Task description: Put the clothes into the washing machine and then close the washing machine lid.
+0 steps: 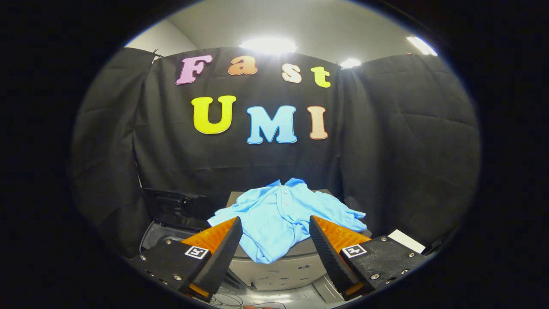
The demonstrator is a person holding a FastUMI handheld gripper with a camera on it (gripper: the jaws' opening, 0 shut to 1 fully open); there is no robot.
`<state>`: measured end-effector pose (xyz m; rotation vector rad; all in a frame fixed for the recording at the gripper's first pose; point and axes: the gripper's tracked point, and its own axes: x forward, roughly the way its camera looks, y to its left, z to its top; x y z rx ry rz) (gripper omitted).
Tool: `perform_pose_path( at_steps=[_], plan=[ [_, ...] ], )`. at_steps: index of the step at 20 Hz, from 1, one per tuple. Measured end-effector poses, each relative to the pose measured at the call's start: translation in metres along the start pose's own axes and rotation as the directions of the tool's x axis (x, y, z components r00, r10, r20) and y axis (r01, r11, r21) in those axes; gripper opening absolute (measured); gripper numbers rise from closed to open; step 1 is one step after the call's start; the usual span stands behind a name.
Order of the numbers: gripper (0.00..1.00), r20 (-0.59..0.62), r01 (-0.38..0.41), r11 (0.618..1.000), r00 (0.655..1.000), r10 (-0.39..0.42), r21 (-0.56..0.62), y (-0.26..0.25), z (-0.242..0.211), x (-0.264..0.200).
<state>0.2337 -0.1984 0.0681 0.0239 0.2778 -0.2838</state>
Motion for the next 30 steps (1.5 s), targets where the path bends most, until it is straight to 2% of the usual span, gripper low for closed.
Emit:
perform_pose_path(
  at_steps=[7, 11, 21, 30],
  plan=[
    [0.97, -0.097, -0.016, 1.0, 0.995, 0.014, -0.021, -0.019, -0.003, 0.054],
    [0.97, -0.155, -0.028, 0.999, 0.987, 0.033, 0.032, -0.029, -0.019, 0.082],
    [0.97, -0.23, -0.035, 0.997, 0.972, 0.05, 0.068, -0.057, -0.053, 0.145],
    [0.97, -0.312, -0.083, 0.991, 0.943, 0.112, 0.105, -0.049, -0.09, 0.166]
  ],
)
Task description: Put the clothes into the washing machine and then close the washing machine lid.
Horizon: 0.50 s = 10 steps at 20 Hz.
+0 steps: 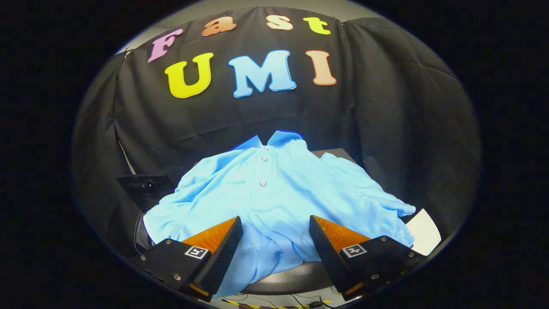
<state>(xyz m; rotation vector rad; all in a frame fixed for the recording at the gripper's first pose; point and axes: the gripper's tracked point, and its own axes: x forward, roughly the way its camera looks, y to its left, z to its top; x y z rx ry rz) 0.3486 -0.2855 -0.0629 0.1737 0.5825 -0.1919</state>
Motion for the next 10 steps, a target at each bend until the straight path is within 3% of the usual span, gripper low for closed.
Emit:
perform_pose_path(
  at_steps=[4, 10],
  plan=[
    [0.97, -0.017, -0.022, 1.0, 1.0, 0.022, 0.005, -0.0011, -0.0053, 0.0057],
    [0.98, 0.018, 0.014, 0.998, 1.0, -0.013, -0.069, 0.0006, -0.0084, 0.0088]
  ],
)
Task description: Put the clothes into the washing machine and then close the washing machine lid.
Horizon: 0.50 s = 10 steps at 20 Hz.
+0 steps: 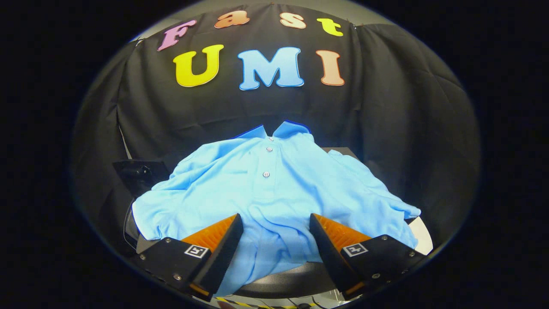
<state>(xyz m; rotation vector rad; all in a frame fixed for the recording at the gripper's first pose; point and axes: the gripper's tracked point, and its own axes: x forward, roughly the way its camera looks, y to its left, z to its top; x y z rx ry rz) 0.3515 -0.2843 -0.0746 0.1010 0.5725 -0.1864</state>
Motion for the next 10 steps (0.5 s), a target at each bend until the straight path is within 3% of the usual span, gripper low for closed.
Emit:
perform_pose_path(
  at_steps=[3, 5, 7, 8, 10],
  plan=[
    [0.95, 0.034, -0.012, 1.0, 0.999, 0.012, 0.015, -0.0021, 0.0002, 0.0009],
    [0.86, 0.037, -0.021, 1.0, 0.999, 0.021, 0.015, -0.0029, 0.0, 0.0018],
    [0.64, 0.021, -0.038, 0.999, 0.999, 0.037, 0.031, -0.0036, -0.0018, 0.0003],
    [0.4, 0.014, -0.045, 0.998, 0.999, 0.044, 0.041, -0.0029, -0.0038, 0.0],
    [0.18, -0.012, -0.036, 0.999, 0.999, 0.036, 0.018, -0.0008, -0.0046, 0.0002]
  ],
)
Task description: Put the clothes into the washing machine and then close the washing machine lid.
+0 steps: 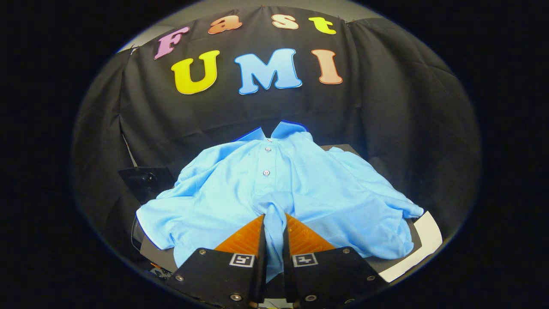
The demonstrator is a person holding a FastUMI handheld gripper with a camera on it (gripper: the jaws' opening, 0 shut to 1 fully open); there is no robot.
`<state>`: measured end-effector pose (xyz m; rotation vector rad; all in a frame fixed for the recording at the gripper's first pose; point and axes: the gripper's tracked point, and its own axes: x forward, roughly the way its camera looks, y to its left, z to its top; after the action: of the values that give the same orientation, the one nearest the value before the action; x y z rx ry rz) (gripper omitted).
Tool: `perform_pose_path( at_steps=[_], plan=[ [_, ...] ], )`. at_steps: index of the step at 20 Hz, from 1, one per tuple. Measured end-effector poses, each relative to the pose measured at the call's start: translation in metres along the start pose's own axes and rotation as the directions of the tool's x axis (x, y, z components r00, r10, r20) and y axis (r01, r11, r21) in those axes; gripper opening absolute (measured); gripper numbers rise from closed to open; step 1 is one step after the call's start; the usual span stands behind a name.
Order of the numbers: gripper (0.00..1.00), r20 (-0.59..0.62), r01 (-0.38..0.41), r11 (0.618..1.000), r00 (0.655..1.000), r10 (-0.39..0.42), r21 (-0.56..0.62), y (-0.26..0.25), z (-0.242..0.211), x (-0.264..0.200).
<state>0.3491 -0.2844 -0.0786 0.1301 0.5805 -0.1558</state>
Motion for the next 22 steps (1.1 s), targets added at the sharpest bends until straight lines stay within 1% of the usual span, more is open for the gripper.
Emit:
perform_pose_path(
  at_steps=[1, 2, 3, 4, 5, 6, 8, 12, 14, 17, 22],
  plan=[
    [0.16, -0.016, 0.015, 0.999, 1.0, -0.016, -0.053, 0.0, 0.001, -0.001],
    [0.11, -0.036, 0.04, 0.991, 0.998, -0.045, -0.126, 0.004, 0.001, -0.002],
    [0.09, -0.046, 0.067, 0.982, 0.996, -0.076, -0.174, 0.005, 0.002, -0.003],
    [0.04, -0.048, 0.093, 0.975, 0.993, -0.105, -0.199, 0.004, 0.004, -0.004],
    [0.02, -0.047, 0.114, 0.974, 0.991, -0.125, -0.195, 0.003, 0.004, -0.006],
    [0.02, -0.045, 0.12, 0.977, 0.991, -0.129, -0.174, 0.005, 0.004, -0.007],
    [0.0, -0.031, 0.113, 0.982, 0.992, -0.119, -0.154, 0.005, 0.005, -0.007],
    [0.0, 0.0, 0.112, 0.977, 0.993, -0.114, -0.184, 0.007, 0.017, -0.017],
    [0.0, 0.031, 0.133, 0.973, 0.991, -0.129, -0.189, 0.009, 0.034, -0.029],
    [0.0, 0.107, 0.153, 0.968, 0.985, -0.133, -0.201, 0.024, 0.072, -0.053],
    [0.0, 0.194, 0.105, 0.983, 0.978, -0.074, -0.154, 0.062, 0.121, -0.088]
  ],
)
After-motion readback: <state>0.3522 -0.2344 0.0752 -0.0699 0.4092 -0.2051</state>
